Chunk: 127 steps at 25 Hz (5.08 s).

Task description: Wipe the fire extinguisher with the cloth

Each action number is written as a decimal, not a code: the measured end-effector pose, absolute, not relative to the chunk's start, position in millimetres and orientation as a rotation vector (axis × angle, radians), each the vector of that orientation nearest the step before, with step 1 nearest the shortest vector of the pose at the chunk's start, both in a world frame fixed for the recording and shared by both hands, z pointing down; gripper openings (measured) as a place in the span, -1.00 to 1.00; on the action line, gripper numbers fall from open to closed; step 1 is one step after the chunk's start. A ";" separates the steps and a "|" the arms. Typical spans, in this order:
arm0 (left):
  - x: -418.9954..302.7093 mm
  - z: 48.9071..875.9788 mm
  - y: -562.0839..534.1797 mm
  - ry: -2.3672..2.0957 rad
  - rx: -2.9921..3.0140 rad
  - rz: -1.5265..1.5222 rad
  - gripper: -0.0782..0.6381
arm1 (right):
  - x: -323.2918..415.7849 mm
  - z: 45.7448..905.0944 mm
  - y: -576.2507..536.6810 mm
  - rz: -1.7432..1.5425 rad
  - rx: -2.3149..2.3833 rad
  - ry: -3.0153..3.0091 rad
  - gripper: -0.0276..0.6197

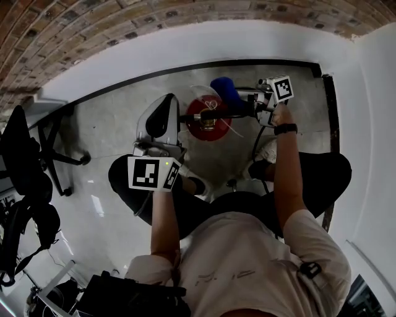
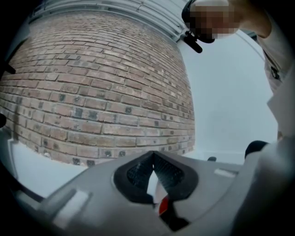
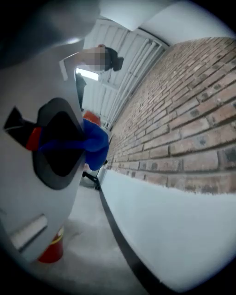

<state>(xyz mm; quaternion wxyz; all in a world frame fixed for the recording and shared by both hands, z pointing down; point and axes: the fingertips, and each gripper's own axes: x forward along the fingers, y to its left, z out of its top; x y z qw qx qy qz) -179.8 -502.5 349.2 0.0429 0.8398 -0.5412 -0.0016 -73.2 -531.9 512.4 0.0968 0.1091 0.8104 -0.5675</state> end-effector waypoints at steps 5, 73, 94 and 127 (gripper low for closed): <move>-176.3 358.3 -503.2 -1.645 2.560 0.043 -0.78 | -73.6 679.3 -531.7 -2.085 -0.205 2.272 -0.74; -240.9 341.4 -546.1 -1.815 2.474 -0.026 -0.78 | -119.2 422.4 -608.3 -1.201 0.369 2.730 -0.74; -260.3 363.6 -552.1 -1.829 2.407 -0.016 -0.78 | -163.4 773.2 -541.2 -2.248 0.172 3.090 -0.73; -307.9 362.0 -552.1 -1.945 2.314 -0.066 -0.78 | -206.4 481.2 -503.4 -1.489 1.690 2.859 -0.72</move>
